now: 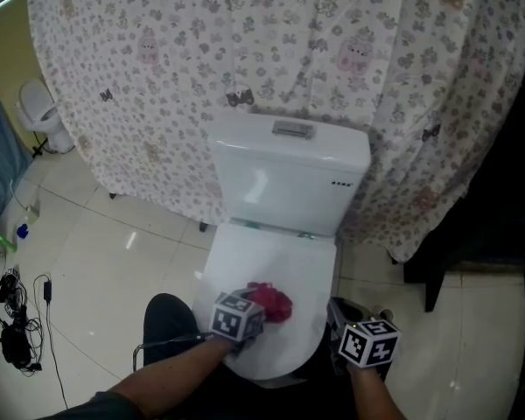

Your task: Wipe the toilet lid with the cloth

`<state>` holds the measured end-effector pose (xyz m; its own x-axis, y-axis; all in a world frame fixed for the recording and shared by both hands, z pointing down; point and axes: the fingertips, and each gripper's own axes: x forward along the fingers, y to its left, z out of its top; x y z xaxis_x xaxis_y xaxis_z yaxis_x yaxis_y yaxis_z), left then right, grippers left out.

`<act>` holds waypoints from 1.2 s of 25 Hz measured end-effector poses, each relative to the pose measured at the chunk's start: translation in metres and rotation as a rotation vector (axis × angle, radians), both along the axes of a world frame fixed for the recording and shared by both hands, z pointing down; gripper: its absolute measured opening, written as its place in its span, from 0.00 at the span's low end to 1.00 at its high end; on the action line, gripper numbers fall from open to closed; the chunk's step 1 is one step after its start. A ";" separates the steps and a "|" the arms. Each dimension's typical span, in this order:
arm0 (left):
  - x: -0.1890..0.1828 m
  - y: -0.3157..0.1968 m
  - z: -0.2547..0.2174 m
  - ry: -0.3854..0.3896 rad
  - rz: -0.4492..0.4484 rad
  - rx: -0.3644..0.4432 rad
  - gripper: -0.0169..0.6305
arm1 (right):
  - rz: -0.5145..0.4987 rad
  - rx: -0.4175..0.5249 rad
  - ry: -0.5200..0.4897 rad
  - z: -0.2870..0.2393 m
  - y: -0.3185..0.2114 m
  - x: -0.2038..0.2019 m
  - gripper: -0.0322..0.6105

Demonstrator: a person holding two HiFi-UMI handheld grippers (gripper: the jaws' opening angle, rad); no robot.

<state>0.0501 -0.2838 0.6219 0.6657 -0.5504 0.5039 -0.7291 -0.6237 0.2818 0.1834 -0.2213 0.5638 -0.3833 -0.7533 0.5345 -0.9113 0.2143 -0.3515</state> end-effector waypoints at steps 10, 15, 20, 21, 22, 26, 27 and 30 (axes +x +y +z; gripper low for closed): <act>0.033 0.010 -0.001 0.028 0.057 -0.032 0.14 | 0.025 0.036 -0.004 -0.024 0.008 0.016 0.06; 0.051 0.015 0.000 0.014 0.092 0.000 0.14 | 0.052 0.042 -0.011 -0.026 0.015 0.027 0.06; 0.066 0.020 0.000 0.005 0.126 -0.004 0.14 | 0.076 0.037 -0.026 -0.025 0.021 0.037 0.06; 0.069 0.021 0.000 0.003 0.133 -0.003 0.14 | 0.079 0.038 -0.028 -0.025 0.022 0.039 0.06; 0.073 0.022 0.001 0.001 0.138 -0.001 0.14 | 0.082 0.040 -0.030 -0.026 0.023 0.040 0.06; 0.086 0.026 0.002 -0.005 0.159 -0.008 0.14 | 0.090 0.048 -0.032 -0.030 0.027 0.046 0.06; 0.089 0.027 0.002 -0.012 0.167 -0.007 0.14 | 0.092 0.049 -0.033 -0.031 0.027 0.047 0.06; 0.099 0.029 0.001 -0.039 0.193 -0.007 0.14 | 0.101 0.054 -0.039 -0.032 0.029 0.051 0.06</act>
